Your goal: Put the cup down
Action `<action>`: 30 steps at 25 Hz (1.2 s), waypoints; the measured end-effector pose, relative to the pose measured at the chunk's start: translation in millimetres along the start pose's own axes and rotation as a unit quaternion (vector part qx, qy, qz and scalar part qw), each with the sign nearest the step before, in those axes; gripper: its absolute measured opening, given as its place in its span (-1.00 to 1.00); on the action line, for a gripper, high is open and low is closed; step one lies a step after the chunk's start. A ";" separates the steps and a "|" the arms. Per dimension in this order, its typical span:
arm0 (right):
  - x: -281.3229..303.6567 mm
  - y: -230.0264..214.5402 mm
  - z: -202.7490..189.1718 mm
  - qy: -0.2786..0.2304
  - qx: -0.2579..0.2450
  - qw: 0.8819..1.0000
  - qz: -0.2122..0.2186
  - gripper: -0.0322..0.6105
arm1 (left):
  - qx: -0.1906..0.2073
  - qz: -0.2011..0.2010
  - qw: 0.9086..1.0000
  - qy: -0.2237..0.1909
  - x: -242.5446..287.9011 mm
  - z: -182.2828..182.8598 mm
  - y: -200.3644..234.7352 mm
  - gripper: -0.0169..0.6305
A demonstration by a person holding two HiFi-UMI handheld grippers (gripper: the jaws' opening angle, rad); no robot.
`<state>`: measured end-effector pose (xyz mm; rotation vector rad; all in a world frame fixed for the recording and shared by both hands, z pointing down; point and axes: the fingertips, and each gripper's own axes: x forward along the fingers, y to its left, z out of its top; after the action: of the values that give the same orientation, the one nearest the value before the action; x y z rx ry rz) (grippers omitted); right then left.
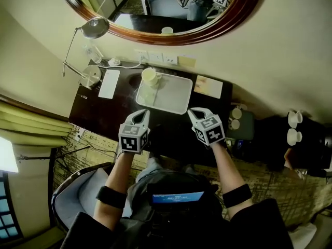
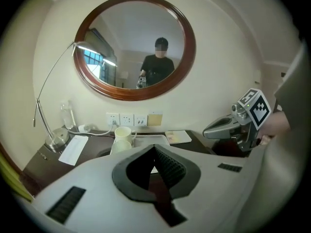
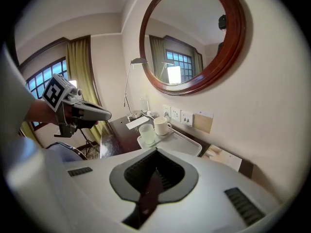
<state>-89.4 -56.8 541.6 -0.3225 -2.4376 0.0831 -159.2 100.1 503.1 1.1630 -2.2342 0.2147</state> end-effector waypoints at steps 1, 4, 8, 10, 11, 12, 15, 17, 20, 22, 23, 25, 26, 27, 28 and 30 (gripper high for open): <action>-3.9 -4.0 -1.8 -0.003 0.004 1.000 -0.003 -0.90 | -0.006 0.001 1.000 -0.003 -0.3 -0.7 -1.1 -0.95; -15.4 -12.3 -9.0 -0.005 0.008 1.000 -0.013 -0.90 | -0.008 -0.001 1.000 -0.002 -3.5 -3.0 -8.1 -0.95; -27.9 -21.8 -18.7 -0.005 0.018 0.999 -0.029 -0.90 | -0.010 -0.003 1.000 0.000 -7.5 -3.5 -8.9 -0.95; -33.0 -23.2 -20.2 -0.008 0.024 0.999 -0.035 -0.90 | -0.018 -0.002 1.000 -0.006 -9.7 -3.7 -5.8 -0.95; -34.3 -23.5 -20.9 -0.011 0.023 0.999 -0.037 -0.90 | -0.023 -0.004 1.000 -0.004 -11.4 -4.3 -6.4 -0.95; -34.6 -24.4 -22.4 -0.014 0.020 0.999 -0.040 -0.90 | -0.027 -0.007 1.000 0.000 -13.0 -5.0 -7.4 -0.95; -35.9 -22.6 -22.2 -0.014 0.012 0.999 -0.046 -0.90 | -0.026 -0.005 1.000 0.002 -13.0 -8.6 -2.3 -0.95; -35.1 -22.1 -21.6 -0.015 0.009 0.999 -0.050 -0.90 | -0.025 -0.006 1.000 0.003 -13.2 -9.0 -1.5 -0.95; -34.5 -20.7 -20.4 -0.015 0.011 0.998 -0.052 -0.90 | -0.023 -0.008 1.000 0.002 -13.2 -9.9 -0.9 -0.95; -34.6 -19.1 -19.4 -0.012 0.014 0.999 -0.051 -0.90 | -0.022 -0.007 1.000 0.003 -12.8 -12.1 1.2 -0.95; -34.4 -19.2 -19.2 -0.012 0.014 0.999 -0.051 -0.90 | -0.022 -0.008 1.000 0.005 -13.0 -13.2 1.2 -0.95; -33.5 -20.4 -20.0 -0.012 0.013 0.999 -0.051 -0.90 | -0.021 -0.007 1.000 0.008 -12.9 -15.6 2.2 -0.95; -32.5 -21.7 -21.0 -0.012 0.012 0.999 -0.052 -0.90 | -0.021 -0.005 1.000 0.008 -12.4 -16.4 3.6 -0.95; -31.6 -22.8 -21.7 -0.012 0.011 0.998 -0.053 -0.90 | -0.021 -0.005 1.000 0.007 -12.0 -17.0 4.5 -0.95; -31.2 -23.3 -21.9 -0.012 0.012 0.998 -0.053 -0.90 | -0.022 -0.004 1.000 0.008 -11.7 -17.7 5.4 -0.95; -29.6 -26.2 -24.0 -0.012 0.010 0.998 -0.055 -0.89 | -0.022 -0.004 1.000 0.009 -11.3 -18.4 7.0 -0.95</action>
<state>-57.6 -90.2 545.6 -0.1781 -2.4726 0.0630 -151.8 119.5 512.2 1.1415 -2.2082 0.1707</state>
